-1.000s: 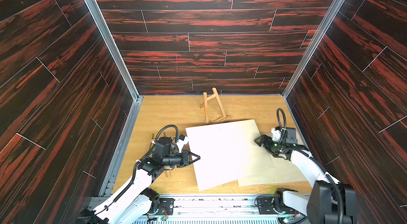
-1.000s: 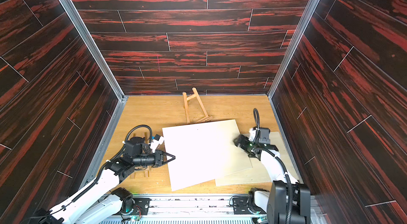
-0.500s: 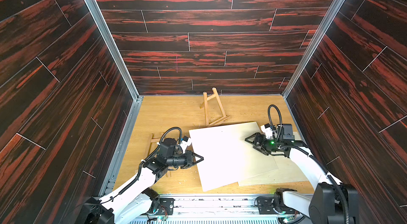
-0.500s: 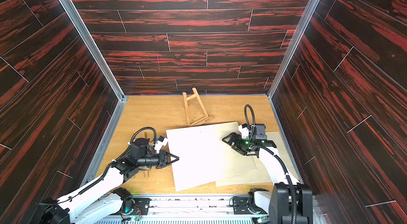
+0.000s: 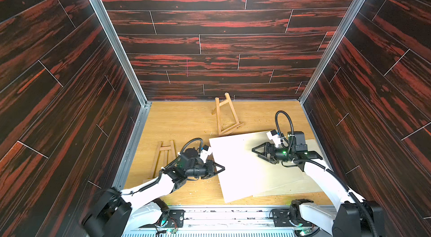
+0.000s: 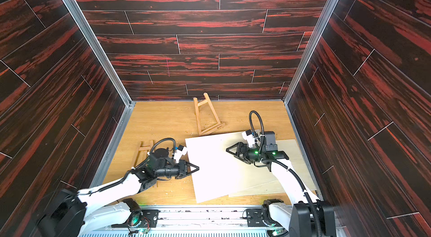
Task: Disassemble the easel
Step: Place the drawing board on the drawing board.
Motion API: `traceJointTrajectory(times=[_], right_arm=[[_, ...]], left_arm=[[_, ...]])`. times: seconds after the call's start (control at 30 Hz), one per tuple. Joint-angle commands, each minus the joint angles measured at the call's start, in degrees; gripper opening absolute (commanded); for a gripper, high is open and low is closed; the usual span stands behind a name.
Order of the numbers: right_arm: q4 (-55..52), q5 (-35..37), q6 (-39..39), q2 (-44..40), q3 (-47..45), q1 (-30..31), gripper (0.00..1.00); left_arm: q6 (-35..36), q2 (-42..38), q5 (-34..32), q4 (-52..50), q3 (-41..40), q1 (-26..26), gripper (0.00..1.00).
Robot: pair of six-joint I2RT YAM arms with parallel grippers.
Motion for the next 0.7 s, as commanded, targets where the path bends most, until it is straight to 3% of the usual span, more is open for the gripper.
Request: traceJointTrajectory(times=[0.0, 0.2, 0.67], right_arm=[[3.1, -3.9, 1.5, -1.2, -1.1, 0.2, 0.93], [2.5, -5.7, 0.3, 0.1, -0.2, 0.1, 0.93], [-0.8, -10.1, -3.1, -0.4, 1.2, -6.8, 0.93]], left_arm=[[3.1, 5.4, -8.8, 0.3, 1.3, -3.6, 0.00], [0.4, 14.9, -12.0, 8.6, 4.5, -8.1, 0.00], [-0.7, 31.8, -12.1, 14.1, 15.4, -12.8, 0.00]])
